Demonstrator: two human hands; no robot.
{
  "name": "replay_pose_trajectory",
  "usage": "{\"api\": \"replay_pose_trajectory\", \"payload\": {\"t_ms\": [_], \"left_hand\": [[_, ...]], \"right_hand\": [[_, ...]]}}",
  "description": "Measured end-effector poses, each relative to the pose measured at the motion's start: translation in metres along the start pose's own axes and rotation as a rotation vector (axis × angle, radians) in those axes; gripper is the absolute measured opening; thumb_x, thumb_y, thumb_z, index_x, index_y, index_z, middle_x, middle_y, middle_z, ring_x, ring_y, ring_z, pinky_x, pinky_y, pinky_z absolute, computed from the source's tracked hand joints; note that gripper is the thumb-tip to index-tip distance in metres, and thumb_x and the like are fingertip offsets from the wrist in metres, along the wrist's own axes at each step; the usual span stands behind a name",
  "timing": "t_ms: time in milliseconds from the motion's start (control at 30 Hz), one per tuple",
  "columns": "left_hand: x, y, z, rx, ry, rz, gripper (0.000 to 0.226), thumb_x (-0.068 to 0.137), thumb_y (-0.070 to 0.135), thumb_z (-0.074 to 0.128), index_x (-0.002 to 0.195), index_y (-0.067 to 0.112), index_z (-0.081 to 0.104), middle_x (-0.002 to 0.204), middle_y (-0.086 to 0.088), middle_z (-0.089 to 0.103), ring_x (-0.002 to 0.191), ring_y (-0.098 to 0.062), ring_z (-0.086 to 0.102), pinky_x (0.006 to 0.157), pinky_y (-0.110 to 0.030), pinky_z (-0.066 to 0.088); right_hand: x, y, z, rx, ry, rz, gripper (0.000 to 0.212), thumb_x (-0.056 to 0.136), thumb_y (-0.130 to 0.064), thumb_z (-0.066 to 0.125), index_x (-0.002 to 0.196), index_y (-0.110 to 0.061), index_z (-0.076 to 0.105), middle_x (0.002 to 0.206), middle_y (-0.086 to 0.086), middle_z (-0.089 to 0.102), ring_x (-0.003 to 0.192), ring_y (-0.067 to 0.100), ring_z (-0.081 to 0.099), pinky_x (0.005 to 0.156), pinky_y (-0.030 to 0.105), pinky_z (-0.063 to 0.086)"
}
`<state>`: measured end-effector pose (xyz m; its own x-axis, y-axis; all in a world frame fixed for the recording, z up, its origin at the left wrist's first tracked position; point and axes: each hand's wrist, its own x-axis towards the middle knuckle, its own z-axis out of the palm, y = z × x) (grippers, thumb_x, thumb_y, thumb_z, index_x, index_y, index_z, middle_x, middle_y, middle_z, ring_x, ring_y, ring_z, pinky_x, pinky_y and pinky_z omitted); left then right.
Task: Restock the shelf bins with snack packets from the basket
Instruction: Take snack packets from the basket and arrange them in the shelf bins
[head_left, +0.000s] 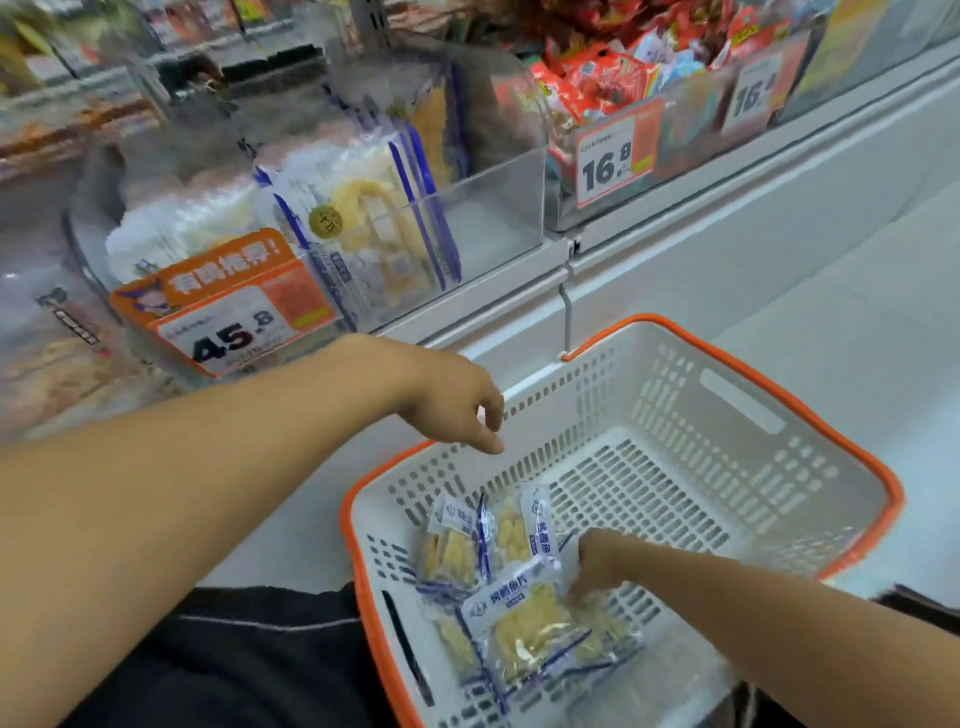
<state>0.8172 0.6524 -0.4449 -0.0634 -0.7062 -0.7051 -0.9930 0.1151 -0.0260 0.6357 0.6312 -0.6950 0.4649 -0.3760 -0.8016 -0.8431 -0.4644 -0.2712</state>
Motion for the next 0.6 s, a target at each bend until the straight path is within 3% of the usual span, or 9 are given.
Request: {"api": "replay_pose_trajectory", "payload": {"t_ms": [67, 100, 200, 300, 467, 600], "left_hand": [[0.002, 0.001, 0.003, -0.001, 0.002, 0.008, 0.046, 0.096, 0.055, 0.049, 0.134, 0.029, 0.053, 0.123, 0.007, 0.059, 0.096, -0.013, 0.051, 0.086, -0.030, 0.041], [0.003, 0.000, 0.003, -0.003, 0.009, 0.010, 0.046, 0.096, 0.056, 0.049, 0.133, 0.030, 0.053, 0.124, 0.007, 0.060, 0.097, -0.013, 0.052, 0.088, -0.030, 0.042], [0.002, -0.002, 0.001, -0.026, 0.032, 0.012, 0.046, 0.096, 0.056, 0.049, 0.133, 0.030, 0.055, 0.123, 0.007, 0.061, 0.099, -0.013, 0.055, 0.088, -0.029, 0.042], [-0.001, -0.004, -0.001, -0.042, 0.037, 0.001, 0.045, 0.095, 0.057, 0.049, 0.131, 0.030, 0.057, 0.122, 0.007, 0.063, 0.104, -0.014, 0.058, 0.088, -0.029, 0.043], [-0.005, -0.004, 0.004, -0.026, 0.016, -0.016, 0.046, 0.095, 0.058, 0.049, 0.132, 0.030, 0.056, 0.123, 0.007, 0.062, 0.105, -0.014, 0.056, 0.089, -0.029, 0.043], [-0.009, -0.006, 0.005, -0.022, 0.034, -0.014, 0.051, 0.094, 0.058, 0.051, 0.135, 0.029, 0.053, 0.127, 0.008, 0.060, 0.104, -0.014, 0.055, 0.091, -0.029, 0.043]], "right_hand": [[0.002, 0.002, 0.001, -0.083, -0.006, -0.009, 0.040, 0.095, -0.040, 0.063, 0.067, -0.014, 0.050, 0.067, -0.001, 0.041, 0.087, 0.017, 0.046, 0.077, 0.028, 0.040], [0.006, 0.005, 0.004, -0.085, 0.006, 0.004, 0.039, 0.095, -0.038, 0.063, 0.067, -0.014, 0.052, 0.068, 0.002, 0.045, 0.085, 0.017, 0.048, 0.079, 0.030, 0.045], [0.022, 0.014, 0.012, 0.028, 0.091, 0.017, 0.027, 0.085, -0.035, 0.076, 0.097, -0.010, 0.076, 0.092, 0.005, 0.069, 0.084, 0.017, 0.060, 0.088, 0.030, 0.055], [0.027, 0.013, 0.021, 0.108, 0.112, -0.007, 0.027, 0.081, -0.027, 0.080, 0.103, -0.011, 0.077, 0.105, 0.005, 0.074, 0.098, 0.019, 0.069, 0.089, 0.029, 0.056], [0.018, 0.018, 0.008, 0.419, 0.003, -0.042, 0.008, 0.089, -0.008, 0.072, 0.094, -0.005, 0.067, 0.088, 0.011, 0.068, 0.070, 0.023, 0.069, 0.063, 0.034, 0.062], [-0.016, 0.010, -0.072, 0.437, -0.037, -0.162, 0.001, 0.091, 0.001, 0.067, 0.089, 0.001, 0.066, 0.088, 0.014, 0.070, 0.069, 0.024, 0.072, 0.068, 0.045, 0.063]]}}
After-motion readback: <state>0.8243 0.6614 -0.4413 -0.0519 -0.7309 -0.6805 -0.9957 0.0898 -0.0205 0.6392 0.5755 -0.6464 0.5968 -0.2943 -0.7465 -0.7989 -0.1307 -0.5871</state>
